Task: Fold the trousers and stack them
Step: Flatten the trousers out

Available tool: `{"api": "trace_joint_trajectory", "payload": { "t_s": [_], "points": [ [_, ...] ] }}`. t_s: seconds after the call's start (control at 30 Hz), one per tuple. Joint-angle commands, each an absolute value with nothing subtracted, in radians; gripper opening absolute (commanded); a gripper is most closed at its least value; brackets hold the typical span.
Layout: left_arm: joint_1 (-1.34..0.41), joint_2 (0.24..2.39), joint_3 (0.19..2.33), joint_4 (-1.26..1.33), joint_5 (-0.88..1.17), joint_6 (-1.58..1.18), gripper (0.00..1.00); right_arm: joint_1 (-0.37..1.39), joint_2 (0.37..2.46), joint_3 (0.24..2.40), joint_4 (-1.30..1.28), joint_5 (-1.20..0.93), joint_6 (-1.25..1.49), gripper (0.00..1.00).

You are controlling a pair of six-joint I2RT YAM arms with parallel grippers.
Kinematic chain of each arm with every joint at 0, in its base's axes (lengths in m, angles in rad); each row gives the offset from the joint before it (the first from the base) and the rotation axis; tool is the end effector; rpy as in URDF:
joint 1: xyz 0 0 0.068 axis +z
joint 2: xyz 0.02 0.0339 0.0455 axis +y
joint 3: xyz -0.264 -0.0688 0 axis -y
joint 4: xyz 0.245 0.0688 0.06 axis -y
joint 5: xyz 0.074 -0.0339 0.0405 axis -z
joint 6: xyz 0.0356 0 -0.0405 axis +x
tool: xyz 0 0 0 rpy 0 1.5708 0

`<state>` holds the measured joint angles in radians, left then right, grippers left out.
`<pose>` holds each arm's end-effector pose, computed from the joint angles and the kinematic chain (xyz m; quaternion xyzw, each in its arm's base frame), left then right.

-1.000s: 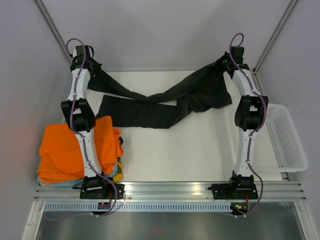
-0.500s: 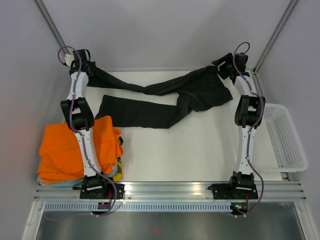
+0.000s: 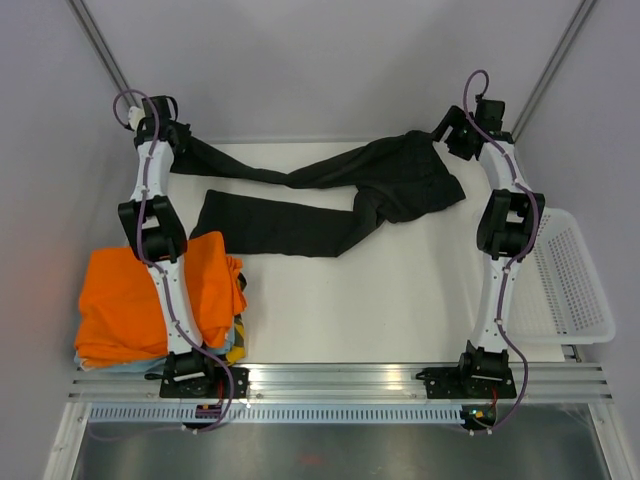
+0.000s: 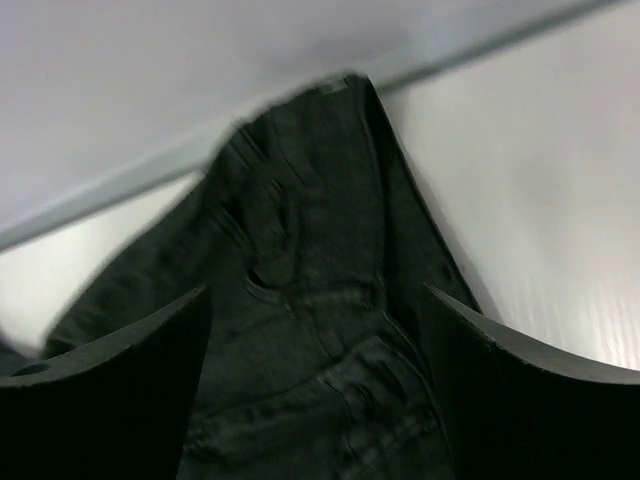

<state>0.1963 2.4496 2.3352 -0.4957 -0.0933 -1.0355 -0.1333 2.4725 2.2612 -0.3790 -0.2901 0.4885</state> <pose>0.5518 0.1131 0.2509 -0.5293 0.7106 -0.1503 0.4384 0.5653 -0.0655 0.2244 0.2023 0.8519 0.2078 0.4360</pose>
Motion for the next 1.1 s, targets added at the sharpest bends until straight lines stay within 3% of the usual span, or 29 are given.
{"api": "trace_joint_trajectory", "payload": {
  "t_s": [0.0, 0.27, 0.4, 0.5, 0.53, 0.6, 1.0, 1.07],
  "points": [
    [0.201, 2.342, 2.388, -0.613, -0.095, -0.98, 0.02, -0.114, 2.442, 2.217, -0.566, -0.229, 0.356, 0.88],
    [0.199, 2.275, 2.333, -0.657, -0.103, -0.943, 0.02, -0.083, 2.421, 2.122, -0.65, -0.106, 0.296, 0.86],
    [0.201, 2.249, 2.335, -0.649, -0.106, -0.919, 0.02, -0.063, 2.398, 2.063, -0.696, -0.077, 0.308, 0.7],
    [0.201, 2.237, 2.345, -0.667, -0.107, -0.9, 0.02, -0.037, 2.352, 2.002, -0.742, -0.074, 0.316, 0.39],
    [0.201, 2.227, 2.352, -0.693, -0.107, -0.888, 0.02, -0.028, 2.338, 1.991, -0.762, -0.065, 0.324, 0.18],
    [0.199, 2.22, 2.387, -0.739, -0.117, -0.867, 0.02, -0.005, 2.275, 1.948, -0.811, -0.058, 0.351, 0.0],
    [0.207, 2.126, 2.413, -1.16, -0.279, -0.752, 0.02, 0.045, 1.879, 1.574, -0.993, 0.069, 0.482, 0.0],
    [0.209, 2.141, 2.396, -1.166, -0.293, -0.755, 0.02, 0.037, 1.897, 1.594, -0.977, 0.042, 0.451, 0.07]
  ]
}}
